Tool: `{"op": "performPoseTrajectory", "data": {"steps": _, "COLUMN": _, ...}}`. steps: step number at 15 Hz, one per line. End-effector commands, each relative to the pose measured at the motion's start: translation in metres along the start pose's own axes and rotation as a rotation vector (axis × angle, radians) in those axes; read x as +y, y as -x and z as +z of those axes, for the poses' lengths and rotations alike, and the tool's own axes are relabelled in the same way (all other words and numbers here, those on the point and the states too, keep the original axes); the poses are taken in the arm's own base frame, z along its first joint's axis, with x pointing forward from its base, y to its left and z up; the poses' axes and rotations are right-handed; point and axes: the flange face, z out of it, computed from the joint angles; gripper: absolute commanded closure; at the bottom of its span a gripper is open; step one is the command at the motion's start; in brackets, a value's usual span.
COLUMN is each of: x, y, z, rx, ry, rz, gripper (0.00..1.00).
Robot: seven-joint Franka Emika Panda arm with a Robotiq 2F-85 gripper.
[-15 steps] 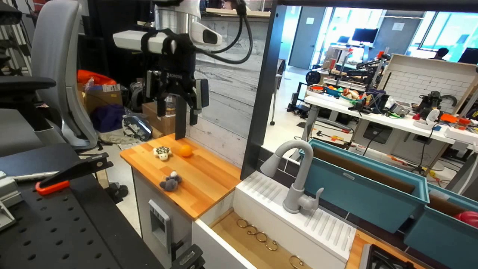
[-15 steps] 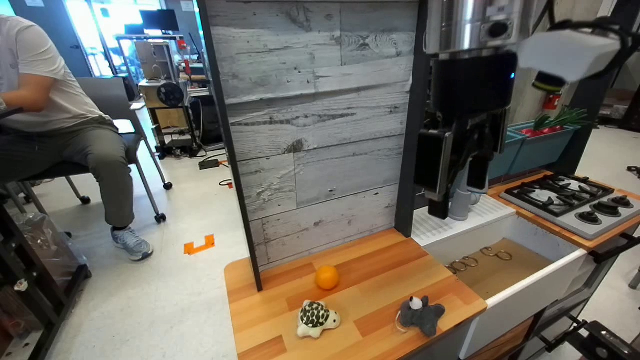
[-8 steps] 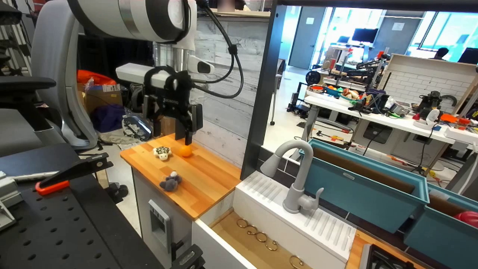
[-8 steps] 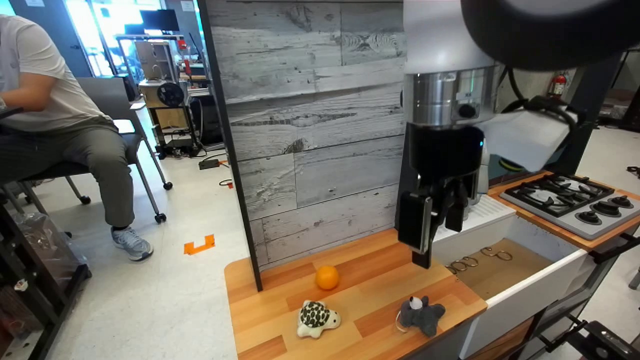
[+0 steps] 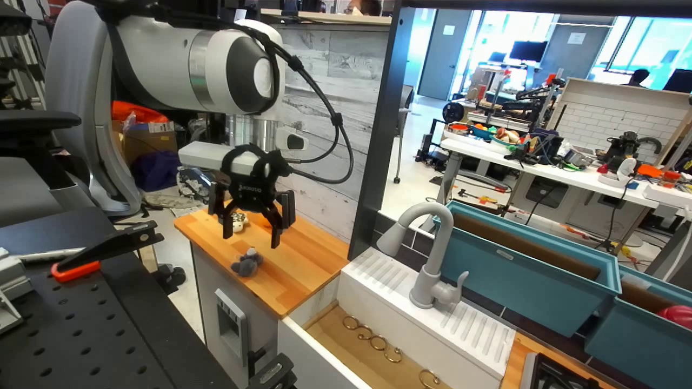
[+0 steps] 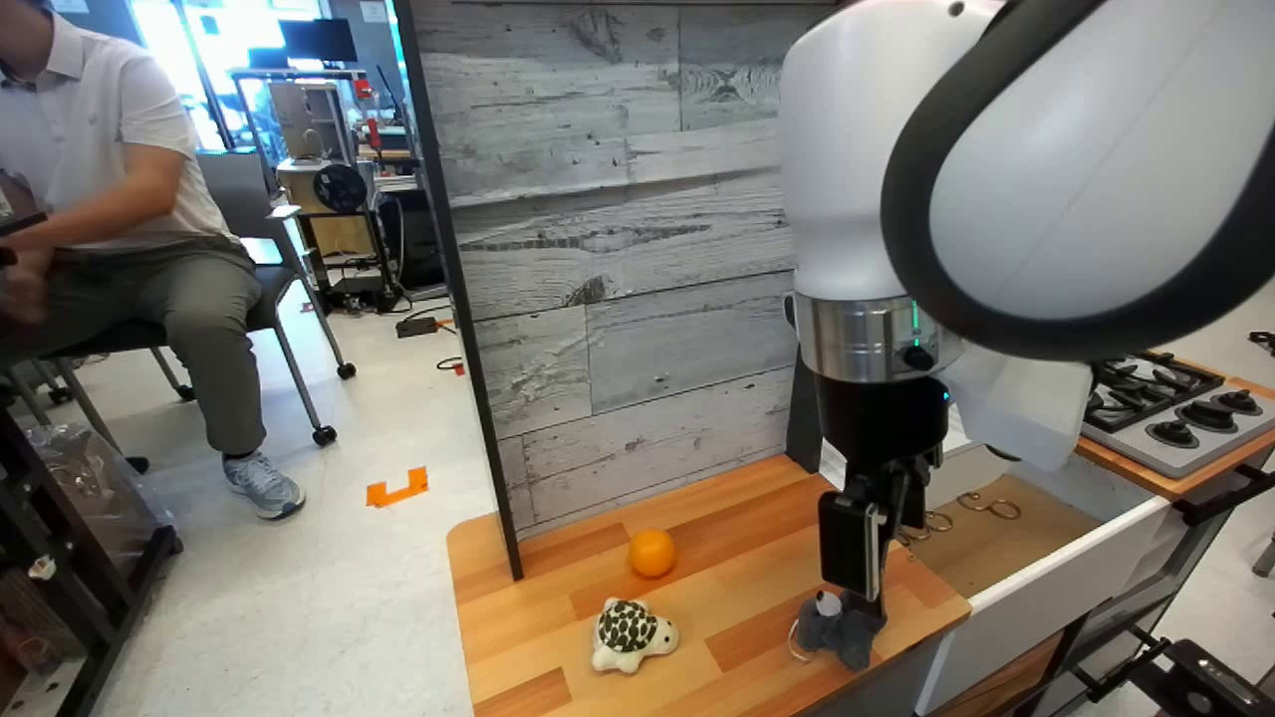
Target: Move the teddy forward
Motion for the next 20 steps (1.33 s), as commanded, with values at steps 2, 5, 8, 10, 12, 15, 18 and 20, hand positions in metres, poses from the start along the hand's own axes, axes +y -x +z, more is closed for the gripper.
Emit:
{"op": "performPoseTrajectory", "data": {"steps": 2, "x": 0.001, "y": -0.018, "z": 0.028, "rx": -0.021, "ry": 0.04, "rz": -0.059, "gripper": 0.0}}
{"op": "performPoseTrajectory", "data": {"steps": 5, "x": -0.003, "y": -0.023, "z": 0.043, "rx": -0.037, "ry": 0.042, "rz": -0.084, "gripper": 0.0}}
{"op": "performPoseTrajectory", "data": {"steps": 8, "x": -0.007, "y": -0.028, "z": 0.054, "rx": -0.045, "ry": 0.043, "rz": -0.113, "gripper": 0.0}}
{"op": "performPoseTrajectory", "data": {"steps": 10, "x": -0.009, "y": -0.032, "z": 0.06, "rx": -0.052, "ry": 0.051, "rz": -0.125, "gripper": 0.0}}
{"op": "performPoseTrajectory", "data": {"steps": 12, "x": -0.012, "y": -0.036, "z": 0.065, "rx": -0.054, "ry": 0.068, "rz": -0.142, "gripper": 0.26}}
{"op": "performPoseTrajectory", "data": {"steps": 15, "x": -0.019, "y": -0.042, "z": 0.068, "rx": -0.049, "ry": 0.084, "rz": -0.168, "gripper": 0.51}}
{"op": "performPoseTrajectory", "data": {"steps": 18, "x": -0.025, "y": -0.045, "z": 0.066, "rx": -0.046, "ry": 0.109, "rz": -0.196, "gripper": 0.72}}
{"op": "performPoseTrajectory", "data": {"steps": 20, "x": -0.03, "y": -0.045, "z": 0.059, "rx": -0.039, "ry": 0.115, "rz": -0.208, "gripper": 0.87}}
